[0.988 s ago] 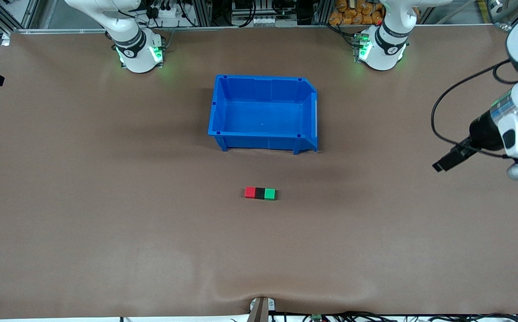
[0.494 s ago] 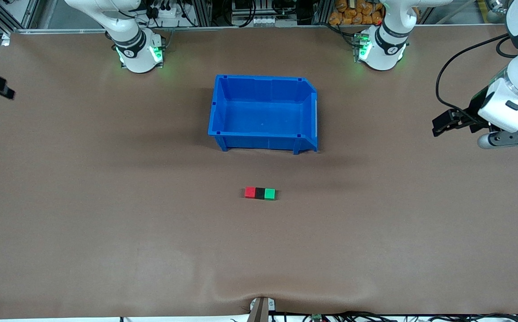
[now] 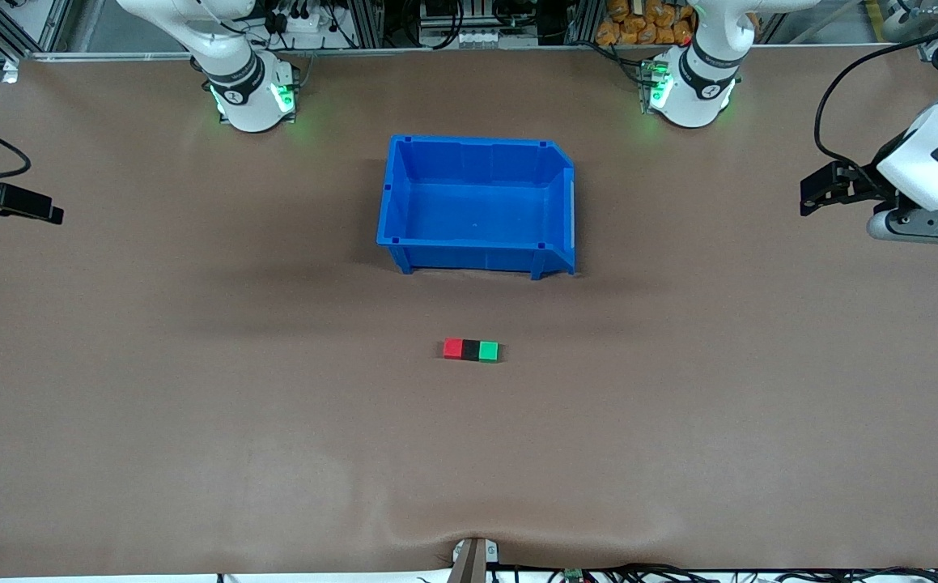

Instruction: Attach green and red cubes to black cube

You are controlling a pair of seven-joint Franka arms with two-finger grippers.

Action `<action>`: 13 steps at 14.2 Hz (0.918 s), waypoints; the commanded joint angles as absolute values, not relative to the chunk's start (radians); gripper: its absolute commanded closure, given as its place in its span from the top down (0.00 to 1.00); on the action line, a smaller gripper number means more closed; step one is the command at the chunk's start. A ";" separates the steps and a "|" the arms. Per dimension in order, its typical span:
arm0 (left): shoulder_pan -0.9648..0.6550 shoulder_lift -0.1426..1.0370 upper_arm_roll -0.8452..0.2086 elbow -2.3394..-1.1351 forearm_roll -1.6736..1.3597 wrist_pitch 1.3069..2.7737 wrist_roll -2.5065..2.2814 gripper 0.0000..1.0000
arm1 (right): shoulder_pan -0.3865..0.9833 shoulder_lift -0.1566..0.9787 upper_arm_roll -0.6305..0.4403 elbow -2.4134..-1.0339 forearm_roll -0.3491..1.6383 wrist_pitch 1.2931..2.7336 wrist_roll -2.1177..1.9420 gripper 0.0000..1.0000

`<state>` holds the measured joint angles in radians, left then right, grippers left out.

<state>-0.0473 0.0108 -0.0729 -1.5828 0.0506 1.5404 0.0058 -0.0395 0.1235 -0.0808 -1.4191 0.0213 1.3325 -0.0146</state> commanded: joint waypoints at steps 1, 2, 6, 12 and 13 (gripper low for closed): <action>-0.048 0.006 -0.071 -1.575 0.054 1.509 0.006 1.00 | -0.031 -0.030 -0.083 -1.643 0.018 1.498 -0.018 1.00; -0.051 0.012 -0.075 -1.583 0.057 1.511 -0.001 1.00 | -0.029 -0.096 -0.083 -1.752 0.018 1.587 -0.017 1.00; -0.048 0.006 -0.080 -1.578 0.049 1.519 0.009 1.00 | -0.029 -0.172 -0.083 -1.871 0.018 1.689 -0.018 1.00; -0.046 0.005 -0.072 -1.575 0.051 1.529 0.014 1.00 | -0.025 -0.172 -0.083 -1.871 0.018 1.684 -0.018 1.00; -0.046 0.006 -0.071 -1.574 0.049 1.529 0.014 1.00 | -0.025 -0.170 -0.083 -1.871 0.018 1.683 -0.018 1.00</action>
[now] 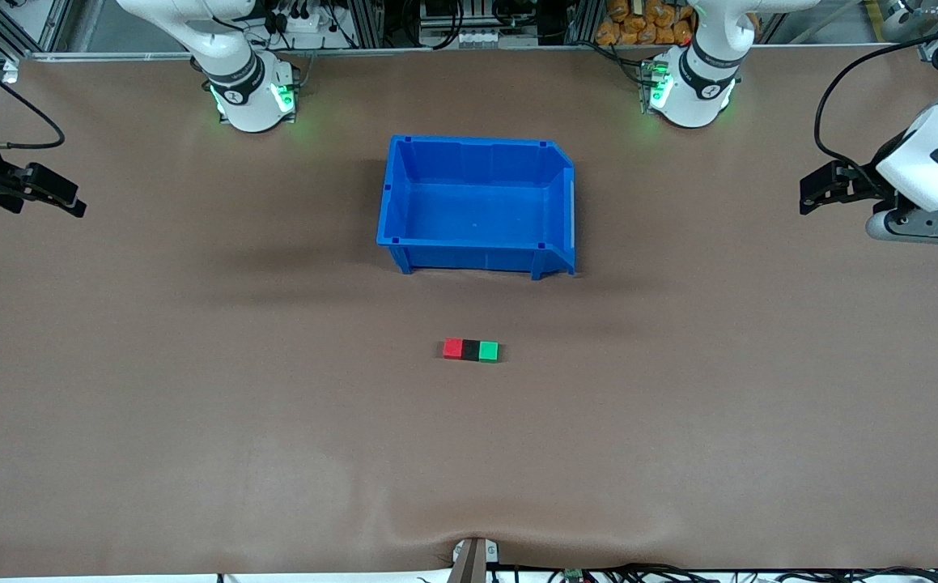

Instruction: Attach green and red cubes to black cube

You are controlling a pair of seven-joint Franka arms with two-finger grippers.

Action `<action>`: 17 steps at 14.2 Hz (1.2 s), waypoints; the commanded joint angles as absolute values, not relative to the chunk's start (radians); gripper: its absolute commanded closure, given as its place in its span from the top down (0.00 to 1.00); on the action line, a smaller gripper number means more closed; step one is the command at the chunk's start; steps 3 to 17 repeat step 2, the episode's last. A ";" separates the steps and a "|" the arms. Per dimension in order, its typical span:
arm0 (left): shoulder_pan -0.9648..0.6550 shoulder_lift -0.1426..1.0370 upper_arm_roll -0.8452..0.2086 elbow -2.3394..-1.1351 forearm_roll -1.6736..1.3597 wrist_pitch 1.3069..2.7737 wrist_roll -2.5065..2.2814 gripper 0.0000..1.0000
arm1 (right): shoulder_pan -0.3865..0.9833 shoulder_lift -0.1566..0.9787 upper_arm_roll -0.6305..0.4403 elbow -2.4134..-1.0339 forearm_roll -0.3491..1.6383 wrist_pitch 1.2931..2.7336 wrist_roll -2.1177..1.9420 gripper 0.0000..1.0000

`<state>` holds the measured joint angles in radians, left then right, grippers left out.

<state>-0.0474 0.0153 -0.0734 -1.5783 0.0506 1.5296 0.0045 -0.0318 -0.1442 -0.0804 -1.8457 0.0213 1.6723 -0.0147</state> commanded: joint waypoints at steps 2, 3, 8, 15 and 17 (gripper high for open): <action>-0.046 0.005 -0.071 -1.574 0.049 1.532 0.014 1.00 | -0.025 -0.170 -0.083 -1.870 0.018 1.680 -0.018 1.00; -0.046 0.005 -0.071 -1.574 0.049 1.532 0.014 1.00 | -0.025 -0.170 -0.083 -1.870 0.018 1.680 -0.018 1.00; -0.046 0.005 -0.071 -1.574 0.049 1.532 0.014 1.00 | -0.025 -0.170 -0.083 -1.870 0.018 1.680 -0.018 1.00; -0.046 0.005 -0.071 -1.574 0.049 1.532 0.014 1.00 | -0.025 -0.170 -0.083 -1.870 0.018 1.680 -0.018 1.00; -0.046 0.005 -0.071 -1.574 0.049 1.532 0.014 1.00 | -0.025 -0.170 -0.083 -1.870 0.018 1.680 -0.018 1.00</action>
